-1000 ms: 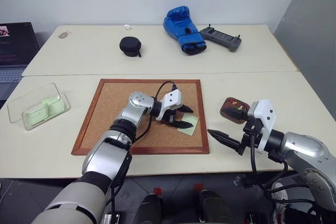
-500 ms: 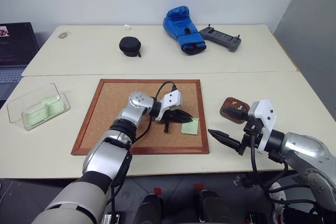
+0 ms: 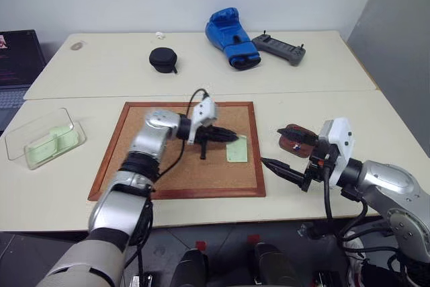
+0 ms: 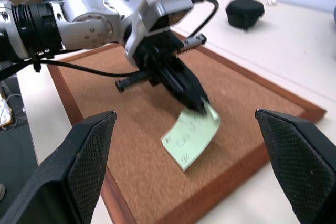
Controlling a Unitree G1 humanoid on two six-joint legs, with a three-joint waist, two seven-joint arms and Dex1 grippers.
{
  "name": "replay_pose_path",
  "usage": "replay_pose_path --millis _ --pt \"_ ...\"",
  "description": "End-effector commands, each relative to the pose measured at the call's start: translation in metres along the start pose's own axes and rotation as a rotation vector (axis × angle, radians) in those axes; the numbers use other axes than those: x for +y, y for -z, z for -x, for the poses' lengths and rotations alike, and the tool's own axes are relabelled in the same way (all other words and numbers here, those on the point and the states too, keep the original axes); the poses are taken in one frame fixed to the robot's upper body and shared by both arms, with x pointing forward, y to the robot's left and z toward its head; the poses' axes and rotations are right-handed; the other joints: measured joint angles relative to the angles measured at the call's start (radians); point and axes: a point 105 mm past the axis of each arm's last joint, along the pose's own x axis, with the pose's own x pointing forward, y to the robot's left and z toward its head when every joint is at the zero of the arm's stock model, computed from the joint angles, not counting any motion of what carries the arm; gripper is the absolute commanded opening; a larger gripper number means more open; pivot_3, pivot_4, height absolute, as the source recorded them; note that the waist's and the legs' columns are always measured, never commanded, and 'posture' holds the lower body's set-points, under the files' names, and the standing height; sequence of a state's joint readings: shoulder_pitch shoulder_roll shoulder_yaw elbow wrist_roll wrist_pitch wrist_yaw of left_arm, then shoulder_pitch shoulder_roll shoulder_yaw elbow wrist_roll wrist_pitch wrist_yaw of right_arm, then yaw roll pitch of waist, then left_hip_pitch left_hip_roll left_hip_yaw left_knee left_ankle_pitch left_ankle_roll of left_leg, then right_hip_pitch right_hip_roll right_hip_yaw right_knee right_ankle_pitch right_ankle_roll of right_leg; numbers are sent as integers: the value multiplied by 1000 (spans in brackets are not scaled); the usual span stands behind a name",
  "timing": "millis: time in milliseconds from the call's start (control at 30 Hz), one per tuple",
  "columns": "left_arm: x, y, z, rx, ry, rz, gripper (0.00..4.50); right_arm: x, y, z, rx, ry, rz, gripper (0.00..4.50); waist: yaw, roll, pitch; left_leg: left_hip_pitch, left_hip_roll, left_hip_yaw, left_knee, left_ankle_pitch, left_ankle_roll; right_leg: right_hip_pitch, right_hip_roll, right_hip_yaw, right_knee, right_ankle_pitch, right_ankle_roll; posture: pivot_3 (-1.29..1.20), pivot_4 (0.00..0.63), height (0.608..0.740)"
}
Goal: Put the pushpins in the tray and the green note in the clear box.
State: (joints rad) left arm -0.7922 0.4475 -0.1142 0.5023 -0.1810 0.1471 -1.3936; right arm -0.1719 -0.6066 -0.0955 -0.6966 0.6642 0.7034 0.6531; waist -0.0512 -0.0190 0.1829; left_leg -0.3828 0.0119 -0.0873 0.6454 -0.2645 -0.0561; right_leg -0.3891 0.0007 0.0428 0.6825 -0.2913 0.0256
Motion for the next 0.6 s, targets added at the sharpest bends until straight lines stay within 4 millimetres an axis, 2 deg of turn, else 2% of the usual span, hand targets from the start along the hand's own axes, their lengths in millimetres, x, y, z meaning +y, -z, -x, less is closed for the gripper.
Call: replay_pose_path --millis 33,100,200,367,533,600 --pt "0 -28 35 -62 -171 22 25 13 -23 -9 -111 -98 43 4500 2 0 0 0 0 -1 0 0 0 0 0 -1 0 0 0 0 150 740" --pt "-2 -35 56 -76 -294 53 25 21 -31 -16 -150 -153 52 4500 0 0 0 0 1 -1 0 0 0 0 -1 0 0 0 0 0 150 740" --pt "-4 -41 77 -84 -440 84 25 26 -38 -24 -178 -211 61 4500 -2 -1 1 0 2 -2 1 0 0 0 -2 0 0 0 0 0 150 740" --pt "-2 -37 144 -72 -920 117 25 35 -44 -41 -222 -362 65 4500 -1 -1 1 1 2 -2 1 0 0 1 -4 0 0 0 0 0 150 740" --pt "-10 -34 198 -98 -1265 161 25 34 -46 -52 -250 -440 81 4500 15 -1 1 1 2 -2 1 0 0 1 -4 -1 -1 0 0 0 150 740" --pt "-14 -30 214 -88 -1358 165 25 32 -48 -55 -259 -457 82 4500 19 -1 1 1 1 -2 1 0 0 1 -4 -1 -1 0 0 0 150 740"
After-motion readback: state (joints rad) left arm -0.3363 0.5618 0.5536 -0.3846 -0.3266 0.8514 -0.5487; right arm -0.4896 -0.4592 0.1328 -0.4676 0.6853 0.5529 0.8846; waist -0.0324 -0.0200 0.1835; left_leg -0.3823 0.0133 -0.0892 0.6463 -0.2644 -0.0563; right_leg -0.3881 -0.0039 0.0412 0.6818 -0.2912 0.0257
